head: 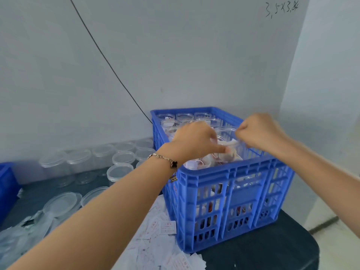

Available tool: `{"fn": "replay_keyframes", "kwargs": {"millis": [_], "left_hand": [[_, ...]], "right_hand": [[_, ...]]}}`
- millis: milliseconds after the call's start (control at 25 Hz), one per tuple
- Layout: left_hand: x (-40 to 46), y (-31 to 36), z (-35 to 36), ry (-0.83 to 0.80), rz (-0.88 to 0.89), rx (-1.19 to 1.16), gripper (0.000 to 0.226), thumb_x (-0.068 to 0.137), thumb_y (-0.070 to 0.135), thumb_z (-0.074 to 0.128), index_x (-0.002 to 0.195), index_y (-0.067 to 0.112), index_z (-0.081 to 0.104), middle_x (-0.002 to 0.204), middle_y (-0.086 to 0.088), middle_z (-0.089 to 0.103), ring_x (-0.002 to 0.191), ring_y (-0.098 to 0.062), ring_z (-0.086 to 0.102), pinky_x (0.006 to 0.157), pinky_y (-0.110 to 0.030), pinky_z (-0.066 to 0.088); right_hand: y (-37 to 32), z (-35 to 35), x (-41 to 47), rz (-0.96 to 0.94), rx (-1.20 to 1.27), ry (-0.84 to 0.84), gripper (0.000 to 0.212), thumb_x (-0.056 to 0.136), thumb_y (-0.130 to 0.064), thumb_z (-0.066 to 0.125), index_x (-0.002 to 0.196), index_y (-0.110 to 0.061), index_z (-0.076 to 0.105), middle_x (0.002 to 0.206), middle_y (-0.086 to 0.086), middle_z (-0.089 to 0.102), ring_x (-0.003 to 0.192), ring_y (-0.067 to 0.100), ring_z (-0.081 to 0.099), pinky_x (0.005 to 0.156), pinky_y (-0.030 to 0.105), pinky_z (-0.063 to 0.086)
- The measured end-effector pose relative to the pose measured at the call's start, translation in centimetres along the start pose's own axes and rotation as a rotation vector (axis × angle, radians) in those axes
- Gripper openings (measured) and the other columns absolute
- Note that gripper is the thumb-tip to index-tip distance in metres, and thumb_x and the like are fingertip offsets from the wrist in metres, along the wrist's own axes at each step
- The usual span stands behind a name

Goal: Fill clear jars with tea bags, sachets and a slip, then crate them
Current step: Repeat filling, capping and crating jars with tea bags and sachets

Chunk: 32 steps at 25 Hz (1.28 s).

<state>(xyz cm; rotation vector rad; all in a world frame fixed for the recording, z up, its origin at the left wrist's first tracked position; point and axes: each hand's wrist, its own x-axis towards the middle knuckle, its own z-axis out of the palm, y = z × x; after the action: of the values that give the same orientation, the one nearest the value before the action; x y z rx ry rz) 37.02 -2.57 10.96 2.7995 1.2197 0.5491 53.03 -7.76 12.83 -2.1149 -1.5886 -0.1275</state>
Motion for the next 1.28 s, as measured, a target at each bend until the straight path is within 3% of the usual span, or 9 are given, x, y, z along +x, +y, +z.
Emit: {"fn": "replay_keyframes", "kwargs": {"millis": [160, 400, 520, 680, 800, 880, 1000, 1120, 1280], "left_hand": [[-0.5, -0.8, 1.6, -0.141, 0.074, 0.063, 0.036, 0.091, 0.052, 0.055, 0.115, 0.028, 0.068, 0.111, -0.001, 0.066, 0.108, -0.021, 0.054, 0.086, -0.031, 0.039], [-0.5, -0.6, 2.7, -0.215, 0.019, -0.019, 0.033, 0.095, 0.044, 0.052, 0.118, 0.027, 0.068, 0.127, -0.002, 0.061, 0.117, -0.023, 0.053, 0.093, -0.035, 0.042], [-0.9, -0.6, 2.5, -0.193, 0.014, -0.014, 0.036, 0.095, 0.044, 0.052, 0.123, 0.025, 0.064, 0.131, -0.001, 0.058, 0.12, -0.022, 0.051, 0.098, -0.038, 0.042], [-2.9, -2.2, 1.3, 0.014, -0.008, -0.181, 0.029, 0.095, 0.04, 0.055, 0.114, 0.023, 0.068, 0.121, 0.004, 0.064, 0.11, -0.014, 0.057, 0.093, -0.035, 0.047], [-5.7, -5.0, 0.5, 0.214, -0.066, -0.227, 0.019, 0.094, 0.033, 0.058, 0.102, 0.021, 0.071, 0.104, 0.011, 0.065, 0.097, -0.008, 0.056, 0.086, -0.028, 0.046], [-7.4, -7.3, 0.2, 0.279, -0.17, -0.211, 0.016, 0.093, 0.028, 0.059, 0.097, 0.02, 0.072, 0.097, 0.011, 0.063, 0.092, -0.008, 0.056, 0.085, -0.03, 0.046], [-9.9, -11.5, -0.1, 0.247, -0.4, -0.156, 0.018, 0.092, 0.029, 0.059, 0.099, 0.019, 0.072, 0.109, 0.004, 0.067, 0.103, -0.017, 0.059, 0.091, -0.033, 0.045], [-12.7, -15.3, 0.6, 0.192, -0.559, -0.139, 0.021, 0.092, 0.029, 0.057, 0.104, 0.019, 0.071, 0.115, 0.001, 0.066, 0.107, -0.019, 0.059, 0.087, -0.028, 0.045], [-15.0, -19.3, 3.0, 0.091, -0.681, -0.138, 0.021, 0.088, 0.029, 0.059, 0.102, 0.018, 0.071, 0.113, -0.002, 0.066, 0.103, -0.021, 0.06, 0.084, -0.029, 0.046]], "right_hand": [[1.8, 2.8, 0.3, 0.037, -0.046, -0.129, 0.018, 0.075, -0.007, 0.054, 0.057, -0.004, 0.051, 0.053, 0.01, 0.045, 0.047, 0.021, 0.036, 0.049, 0.027, 0.029], [3.3, 4.8, 0.3, 0.14, -0.006, -0.235, 0.02, 0.076, -0.009, 0.058, 0.058, -0.005, 0.048, 0.055, 0.012, 0.048, 0.051, 0.025, 0.045, 0.054, 0.029, 0.031], [3.4, 5.0, 0.3, 0.092, -0.026, -0.256, 0.017, 0.084, -0.016, 0.056, 0.084, -0.007, 0.07, 0.09, 0.011, 0.07, 0.083, 0.026, 0.065, 0.062, 0.034, 0.048], [2.6, 3.9, -2.0, -0.067, 0.127, 0.008, 0.021, 0.091, -0.017, 0.053, 0.081, -0.031, 0.065, 0.096, -0.004, 0.068, 0.076, 0.011, 0.057, 0.055, 0.02, 0.035], [-0.7, 4.5, -5.3, -0.303, 0.321, 0.3, 0.019, 0.09, -0.015, 0.054, 0.093, -0.021, 0.071, 0.102, -0.005, 0.066, 0.094, 0.011, 0.058, 0.074, 0.018, 0.036], [-4.5, 5.5, -7.7, -0.476, 0.447, 0.335, 0.02, 0.088, -0.018, 0.053, 0.096, -0.02, 0.071, 0.099, -0.011, 0.063, 0.097, 0.003, 0.053, 0.082, 0.012, 0.035], [-9.7, 8.1, -9.8, -0.571, 0.546, 0.214, 0.016, 0.088, -0.014, 0.058, 0.094, -0.019, 0.072, 0.098, -0.011, 0.065, 0.095, 0.004, 0.056, 0.081, 0.012, 0.042], [-13.4, 11.8, -10.1, -0.59, 0.365, 0.12, 0.019, 0.087, -0.014, 0.058, 0.101, -0.018, 0.071, 0.108, -0.007, 0.064, 0.102, 0.015, 0.058, 0.081, 0.025, 0.045], [-17.5, 18.0, -9.5, -0.485, 0.293, -0.325, 0.014, 0.087, -0.02, 0.049, 0.096, -0.015, 0.059, 0.105, -0.001, 0.056, 0.098, 0.021, 0.055, 0.073, 0.03, 0.044]]}}
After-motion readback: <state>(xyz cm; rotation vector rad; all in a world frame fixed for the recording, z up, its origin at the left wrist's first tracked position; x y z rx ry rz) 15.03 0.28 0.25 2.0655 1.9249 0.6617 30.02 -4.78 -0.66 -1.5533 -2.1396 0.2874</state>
